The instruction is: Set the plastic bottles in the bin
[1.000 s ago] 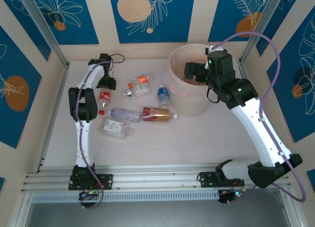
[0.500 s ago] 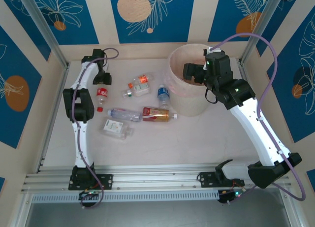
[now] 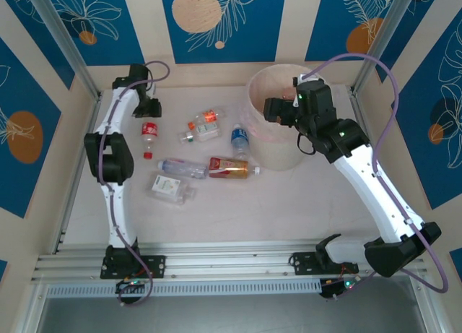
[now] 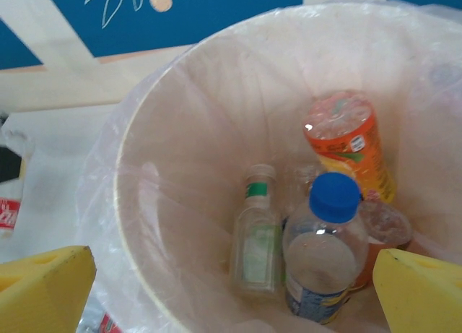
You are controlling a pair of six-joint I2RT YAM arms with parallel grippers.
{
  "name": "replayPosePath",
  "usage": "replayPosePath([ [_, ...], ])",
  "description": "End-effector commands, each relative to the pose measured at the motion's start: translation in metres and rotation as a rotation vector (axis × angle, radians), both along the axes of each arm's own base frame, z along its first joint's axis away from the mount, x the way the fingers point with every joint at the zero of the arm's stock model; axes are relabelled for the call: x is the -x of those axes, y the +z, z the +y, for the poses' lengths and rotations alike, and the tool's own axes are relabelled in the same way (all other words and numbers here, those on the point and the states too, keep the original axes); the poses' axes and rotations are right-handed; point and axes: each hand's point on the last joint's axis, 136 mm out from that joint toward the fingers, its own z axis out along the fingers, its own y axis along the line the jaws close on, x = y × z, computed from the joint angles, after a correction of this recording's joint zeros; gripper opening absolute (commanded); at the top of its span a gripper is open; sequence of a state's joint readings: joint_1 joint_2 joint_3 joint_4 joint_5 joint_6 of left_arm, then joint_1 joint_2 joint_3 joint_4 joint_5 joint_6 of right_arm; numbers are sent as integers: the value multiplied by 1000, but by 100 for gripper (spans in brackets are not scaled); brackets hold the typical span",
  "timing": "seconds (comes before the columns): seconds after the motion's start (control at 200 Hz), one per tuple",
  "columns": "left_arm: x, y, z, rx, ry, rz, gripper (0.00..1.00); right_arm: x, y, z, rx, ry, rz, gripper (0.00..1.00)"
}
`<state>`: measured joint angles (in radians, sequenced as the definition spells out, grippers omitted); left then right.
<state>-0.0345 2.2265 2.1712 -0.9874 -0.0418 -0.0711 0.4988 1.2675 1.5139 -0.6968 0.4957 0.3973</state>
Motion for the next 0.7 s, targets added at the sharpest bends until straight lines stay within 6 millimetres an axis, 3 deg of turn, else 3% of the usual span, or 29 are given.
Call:
replayPosePath([
  [0.0, 7, 73, -10, 106, -1, -159, 38, 7, 14, 17, -75, 73, -42, 99],
  [0.325, 53, 205, -74, 542, -93, -464, 37, 20, 10, 84, -240, 369, -23, 99],
  [0.54, 91, 256, -132, 758, -195, -574, 38, 25, 7, 131, -305, 538, -20, 99],
  [0.695, 115, 289, -176, 793, -326, -651, 38, 22, 19, 147, -283, 596, -36, 99],
])
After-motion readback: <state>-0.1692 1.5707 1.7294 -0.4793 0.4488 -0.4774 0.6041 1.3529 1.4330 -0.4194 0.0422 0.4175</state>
